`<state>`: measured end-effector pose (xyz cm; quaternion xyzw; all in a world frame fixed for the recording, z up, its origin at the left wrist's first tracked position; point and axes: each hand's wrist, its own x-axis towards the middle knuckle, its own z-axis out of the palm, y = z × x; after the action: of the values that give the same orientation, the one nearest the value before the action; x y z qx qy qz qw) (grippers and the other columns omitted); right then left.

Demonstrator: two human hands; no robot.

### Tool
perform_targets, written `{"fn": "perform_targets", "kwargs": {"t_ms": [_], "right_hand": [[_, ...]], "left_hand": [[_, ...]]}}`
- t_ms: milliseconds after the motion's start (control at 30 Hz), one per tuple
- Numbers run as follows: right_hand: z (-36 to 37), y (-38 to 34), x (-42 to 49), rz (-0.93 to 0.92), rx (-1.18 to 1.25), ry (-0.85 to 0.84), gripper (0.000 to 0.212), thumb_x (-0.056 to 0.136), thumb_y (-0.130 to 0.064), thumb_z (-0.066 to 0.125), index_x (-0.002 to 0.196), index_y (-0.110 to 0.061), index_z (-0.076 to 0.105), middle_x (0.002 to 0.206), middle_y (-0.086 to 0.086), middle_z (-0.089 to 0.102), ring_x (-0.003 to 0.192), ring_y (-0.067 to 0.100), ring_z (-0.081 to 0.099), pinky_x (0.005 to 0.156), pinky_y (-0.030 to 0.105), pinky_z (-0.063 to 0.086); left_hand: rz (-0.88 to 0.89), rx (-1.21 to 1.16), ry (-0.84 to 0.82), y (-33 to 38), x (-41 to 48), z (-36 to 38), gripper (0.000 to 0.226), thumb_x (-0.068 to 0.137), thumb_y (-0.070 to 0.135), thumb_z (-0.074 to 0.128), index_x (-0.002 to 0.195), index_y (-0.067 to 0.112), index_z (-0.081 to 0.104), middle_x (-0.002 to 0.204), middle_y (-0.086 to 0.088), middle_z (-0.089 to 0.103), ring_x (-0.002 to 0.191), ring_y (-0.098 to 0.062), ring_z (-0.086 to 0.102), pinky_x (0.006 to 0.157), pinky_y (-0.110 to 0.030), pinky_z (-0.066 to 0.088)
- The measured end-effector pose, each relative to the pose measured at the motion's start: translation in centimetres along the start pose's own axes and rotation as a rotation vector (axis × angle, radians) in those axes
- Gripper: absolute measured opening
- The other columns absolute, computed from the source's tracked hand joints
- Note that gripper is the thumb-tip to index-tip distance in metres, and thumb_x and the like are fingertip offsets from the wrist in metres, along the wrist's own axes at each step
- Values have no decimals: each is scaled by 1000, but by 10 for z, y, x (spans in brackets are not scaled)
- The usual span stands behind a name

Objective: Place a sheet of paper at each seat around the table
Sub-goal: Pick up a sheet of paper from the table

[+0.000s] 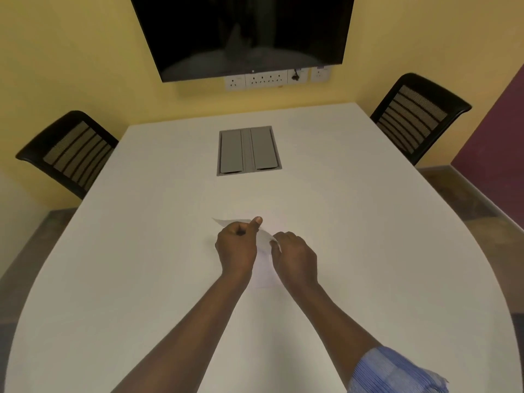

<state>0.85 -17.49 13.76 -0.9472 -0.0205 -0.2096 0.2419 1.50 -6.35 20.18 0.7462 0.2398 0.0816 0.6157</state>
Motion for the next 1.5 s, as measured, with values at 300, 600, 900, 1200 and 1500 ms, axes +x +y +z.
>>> {"fn": "perform_targets", "kwargs": {"t_ms": [300, 600, 900, 1200, 1500], "right_hand": [[-126, 0, -18, 53, 105, 31, 11, 94, -26, 62, 95, -21, 72, 90, -4, 72, 80, 21, 65, 61, 25, 35], [-226, -9, -63, -30, -279, -68, 20, 98, -32, 49, 98, -22, 67, 93, -1, 68, 88, 25, 64, 63, 31, 38], [-319, -26, -143, -16, -563, -30, 16, 95, -19, 56, 88, -17, 70, 79, 4, 69, 73, 28, 63, 61, 32, 27], [-438, 25, -224, 67, -631, 145, 18, 97, -29, 59, 106, -21, 72, 101, 1, 72, 95, 25, 65, 84, 37, 43], [-592, 128, -352, 151, -334, 814, 89, 86, -63, 66, 156, -20, 30, 161, 1, 33, 150, 20, 28, 119, 53, 29]], "left_hand": [[232, -45, -144, 54, -92, -46, 23, 89, 37, 74, 71, 22, 74, 70, 9, 73, 57, -2, 63, 65, -32, 53], [1279, 641, -157, 88, -164, -66, 59, 77, 31, 84, 129, 13, 61, 124, -8, 62, 113, -26, 58, 91, -40, 48], [1350, 1111, -535, 111, -249, -24, 11, 94, 26, 62, 103, 19, 63, 102, -3, 67, 94, -26, 64, 71, -31, 30], [1417, 938, -603, 126, -373, 32, 19, 96, 16, 55, 107, 23, 69, 96, -2, 69, 83, -24, 65, 62, -29, 36], [1255, 626, -574, 153, -491, 80, 18, 95, 24, 60, 105, 25, 75, 66, 8, 50, 66, -23, 50, 53, -27, 30]]}}
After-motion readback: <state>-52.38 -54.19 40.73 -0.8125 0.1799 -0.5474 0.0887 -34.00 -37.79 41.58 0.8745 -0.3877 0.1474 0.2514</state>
